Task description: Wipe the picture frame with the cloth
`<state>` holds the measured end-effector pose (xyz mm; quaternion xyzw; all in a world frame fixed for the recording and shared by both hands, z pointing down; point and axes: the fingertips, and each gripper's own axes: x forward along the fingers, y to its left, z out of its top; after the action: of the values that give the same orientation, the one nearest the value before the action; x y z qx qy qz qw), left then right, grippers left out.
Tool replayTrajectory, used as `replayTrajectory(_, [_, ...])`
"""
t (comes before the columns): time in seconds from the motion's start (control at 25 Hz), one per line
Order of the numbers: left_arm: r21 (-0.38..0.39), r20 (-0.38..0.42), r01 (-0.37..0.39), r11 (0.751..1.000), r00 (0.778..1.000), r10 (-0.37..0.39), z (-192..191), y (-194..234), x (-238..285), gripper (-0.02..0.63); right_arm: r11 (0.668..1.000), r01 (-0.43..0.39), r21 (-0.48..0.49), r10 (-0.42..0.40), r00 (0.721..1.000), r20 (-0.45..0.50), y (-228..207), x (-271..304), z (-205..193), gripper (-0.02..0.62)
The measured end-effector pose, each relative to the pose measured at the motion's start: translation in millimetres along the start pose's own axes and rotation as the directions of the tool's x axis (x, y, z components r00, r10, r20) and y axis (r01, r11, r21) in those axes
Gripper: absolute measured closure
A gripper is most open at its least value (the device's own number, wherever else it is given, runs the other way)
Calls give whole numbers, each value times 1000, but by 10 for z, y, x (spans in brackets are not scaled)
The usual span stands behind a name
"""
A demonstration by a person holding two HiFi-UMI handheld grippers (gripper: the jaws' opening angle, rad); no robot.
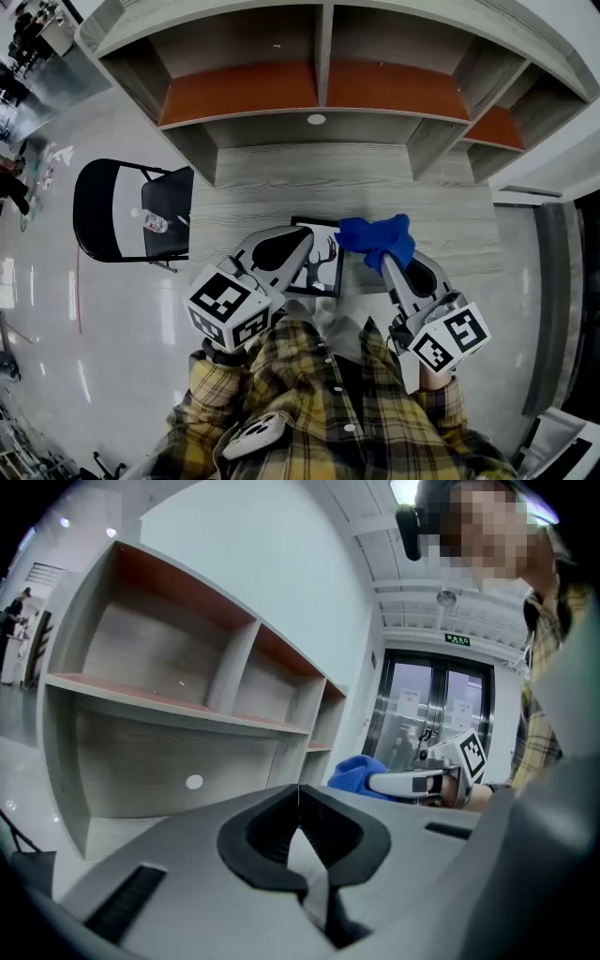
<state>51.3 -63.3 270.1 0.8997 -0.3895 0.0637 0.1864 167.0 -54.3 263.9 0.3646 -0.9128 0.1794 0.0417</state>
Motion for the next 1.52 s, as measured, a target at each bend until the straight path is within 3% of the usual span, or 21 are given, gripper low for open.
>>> replayTrajectory(0.28, [-8,-159,61,998,985,-61,-267,525,249,598,997,60,43,-58,998,-32,-155,243,-89,543])
replayTrajectory(0.52, [5,-318,153,988,937,-143,-665,907,536,597,986,138,91,-133,989,-66,-168,449,-244,543])
replayTrajectory(0.64, [-17,-388,190,982,903,-182,-960,1107,666,595,979,171,110,-161,983,-93,-129,555,-406,543])
replayTrajectory(0.8, [-60,-468,236,970,851,-236,-1394,1333,813,540,963,231,140,-215,969,-118,-134,639,-625,543])
replayTrajectory(1.08, [-26,-626,380,925,715,-312,-2002,1533,1026,491,930,323,177,-298,942,-157,-139,666,-923,543])
replayTrajectory(1.32, [-51,-678,423,905,651,-342,-2284,1564,1162,485,911,363,194,-330,926,-181,-154,631,-1104,543])
replayTrajectory(1.44, [-5,-729,434,901,615,-301,-2402,1620,1167,486,909,369,192,-336,924,-184,-189,632,-1149,543])
replayTrajectory(1.52, [13,-747,428,904,605,-276,-2456,1661,1164,489,910,368,189,-335,924,-187,-205,656,-1180,543])
